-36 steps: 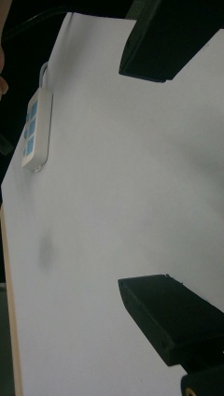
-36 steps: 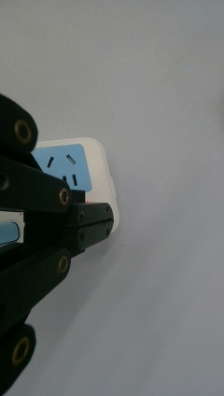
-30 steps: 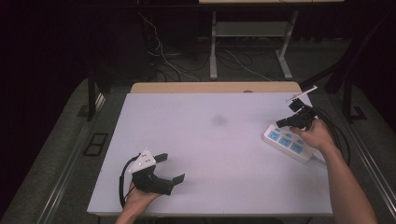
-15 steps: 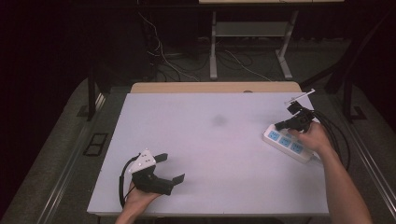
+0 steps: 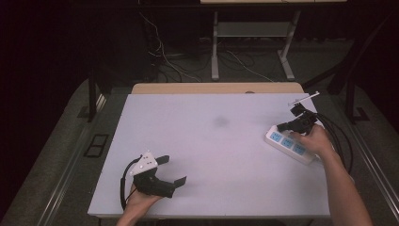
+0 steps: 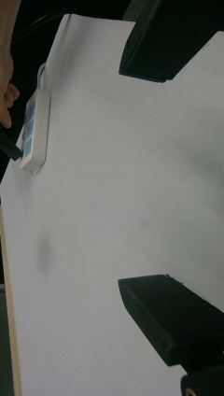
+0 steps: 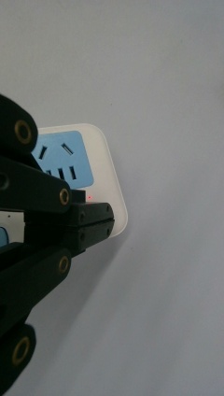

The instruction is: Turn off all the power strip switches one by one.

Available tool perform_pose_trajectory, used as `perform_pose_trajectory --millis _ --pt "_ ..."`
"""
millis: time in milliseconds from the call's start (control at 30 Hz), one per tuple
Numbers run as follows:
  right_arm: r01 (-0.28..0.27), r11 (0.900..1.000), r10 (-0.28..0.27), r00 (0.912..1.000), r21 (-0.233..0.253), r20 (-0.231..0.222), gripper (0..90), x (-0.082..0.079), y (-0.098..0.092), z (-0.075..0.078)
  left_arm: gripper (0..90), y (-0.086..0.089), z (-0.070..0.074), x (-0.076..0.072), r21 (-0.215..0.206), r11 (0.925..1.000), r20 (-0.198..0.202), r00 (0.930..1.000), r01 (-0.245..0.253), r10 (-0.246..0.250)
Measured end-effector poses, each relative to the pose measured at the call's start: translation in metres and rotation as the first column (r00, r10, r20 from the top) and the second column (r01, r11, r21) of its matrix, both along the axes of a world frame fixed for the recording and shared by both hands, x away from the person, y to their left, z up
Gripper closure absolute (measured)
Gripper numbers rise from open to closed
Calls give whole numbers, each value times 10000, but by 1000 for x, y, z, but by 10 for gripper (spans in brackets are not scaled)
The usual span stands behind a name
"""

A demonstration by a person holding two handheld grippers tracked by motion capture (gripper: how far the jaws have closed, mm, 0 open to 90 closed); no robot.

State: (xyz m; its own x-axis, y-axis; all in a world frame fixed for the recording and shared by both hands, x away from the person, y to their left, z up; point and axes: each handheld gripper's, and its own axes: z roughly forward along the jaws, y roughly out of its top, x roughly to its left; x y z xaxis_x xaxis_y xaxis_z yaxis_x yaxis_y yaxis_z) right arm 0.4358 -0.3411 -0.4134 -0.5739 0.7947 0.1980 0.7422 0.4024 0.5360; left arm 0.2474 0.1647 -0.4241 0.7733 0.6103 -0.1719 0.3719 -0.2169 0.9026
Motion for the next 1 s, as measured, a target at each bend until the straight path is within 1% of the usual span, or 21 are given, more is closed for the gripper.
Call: perform_pose_trajectory --millis 67,167,267,367,433,533,667,733,767,833,900,1000 --pt "-46 9999 48 9999 -107 160 900 -2 1 0 0 0 0 0 60 10000 25 10000 26 -26" --pt "40 9999 -42 9998 119 178 900 -2 -1 -1 0 -1 0 0 57 10000 -3 10000 25 -25" --pt "54 10000 -55 9997 40 256 900 -3 0 -1 0 -2 0 0 71 10000 -12 10000 41 -41" --pt "55 9999 -49 9988 -110 488 900 -6 1 -1 0 -1 0 1 53 10000 -11 10000 19 -19" --pt "194 9998 -193 9986 -16 492 900 -7 1 -2 0 -1 0 1 56 10000 -10 10000 20 -20" --pt "199 9997 -205 9990 159 392 900 -8 0 -2 0 0 0 1 21 10000 -9 10000 2 -2" --pt "173 9998 -171 9979 -28 618 900 -11 1 -2 0 0 0 1 -6 10000 -19 10000 -10 10" --pt "148 9999 -142 9973 -73 714 900 -11 1 -1 0 0 -1 1 -6 10000 -24 10000 -11 11" --pt "205 9997 -215 9966 125 797 900 -12 0 2 0 0 0 1 -7 10000 -23 10000 -1 1" --pt "177 9995 -157 9970 -258 761 900 -12 1 2 0 0 0 1 -9 10000 -24 10000 2 -2" --pt "206 9994 -186 9969 -260 758 900 -14 0 4 0 0 0 1 -26 10000 -20 10000 -4 4" --pt "241 9996 -230 9960 -119 860 900 -17 -2 8 0 0 0 1 -52 10000 -26 10000 -1 1"
